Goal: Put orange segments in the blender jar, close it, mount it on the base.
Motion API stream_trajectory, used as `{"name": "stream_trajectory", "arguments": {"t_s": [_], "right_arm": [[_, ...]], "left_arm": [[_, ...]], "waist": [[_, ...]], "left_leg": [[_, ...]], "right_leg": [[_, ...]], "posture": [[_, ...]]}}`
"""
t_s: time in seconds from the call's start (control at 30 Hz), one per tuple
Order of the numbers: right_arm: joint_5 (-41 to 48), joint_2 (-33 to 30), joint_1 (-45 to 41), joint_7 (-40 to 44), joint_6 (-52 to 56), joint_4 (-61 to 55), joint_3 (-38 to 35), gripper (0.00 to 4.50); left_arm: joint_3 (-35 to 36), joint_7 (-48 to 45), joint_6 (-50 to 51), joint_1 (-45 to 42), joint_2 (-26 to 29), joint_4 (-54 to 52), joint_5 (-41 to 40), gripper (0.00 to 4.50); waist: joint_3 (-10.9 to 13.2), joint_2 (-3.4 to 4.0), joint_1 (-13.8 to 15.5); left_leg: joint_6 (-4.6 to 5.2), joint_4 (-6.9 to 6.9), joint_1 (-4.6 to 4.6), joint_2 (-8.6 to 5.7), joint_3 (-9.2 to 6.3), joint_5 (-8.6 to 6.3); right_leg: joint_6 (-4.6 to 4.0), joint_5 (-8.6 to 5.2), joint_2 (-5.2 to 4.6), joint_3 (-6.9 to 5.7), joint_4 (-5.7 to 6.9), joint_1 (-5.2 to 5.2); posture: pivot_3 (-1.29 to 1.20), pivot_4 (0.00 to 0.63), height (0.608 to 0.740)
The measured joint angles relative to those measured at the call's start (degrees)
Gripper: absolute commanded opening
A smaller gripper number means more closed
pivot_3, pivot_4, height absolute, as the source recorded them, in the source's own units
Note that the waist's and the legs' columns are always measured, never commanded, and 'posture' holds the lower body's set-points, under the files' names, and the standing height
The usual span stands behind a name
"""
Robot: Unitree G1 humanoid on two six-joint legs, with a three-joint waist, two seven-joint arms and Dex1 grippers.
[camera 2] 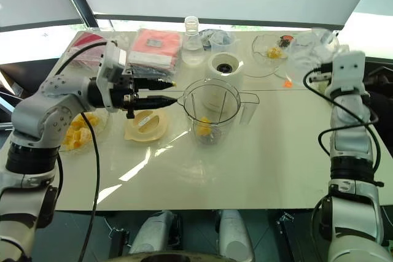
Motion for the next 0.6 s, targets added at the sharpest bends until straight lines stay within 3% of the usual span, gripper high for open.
{"name": "stream_trajectory", "arguments": {"t_s": [0.2, 0.6], "right_arm": [[-1.4, -1.7, -3.9, 5.1, 5.2, -10.4, 3.5, 0.05], [-7.5, -4.4, -0.8, 13.3, 6.3, -23.2, 8.6, 0.05]], "left_arm": [[-1.1, -1.7, -2.5, -3.2, -1.3, 4.1, 2.1, 2.27], [-2.5, -4.3, -4.5, -3.6, -2.6, 5.5, 4.7, 2.27]], "waist": [[0.0, -0.01, 0.3], [0.0, -0.02, 0.4]], "left_leg": [[0.0, -0.24, -0.09, -0.04, 0.0, 0.0], [-0.03, -0.18, -0.67, -0.1, 0.01, 0.02]], "right_leg": [[0.17, -0.01, -0.02, -0.04, -0.02, -0.13], [0.33, 0.06, -0.07, -0.18, -0.06, -0.57]], "posture": [[0.0, 0.15, 0.74], [0.0, 0.15, 0.74]]}}
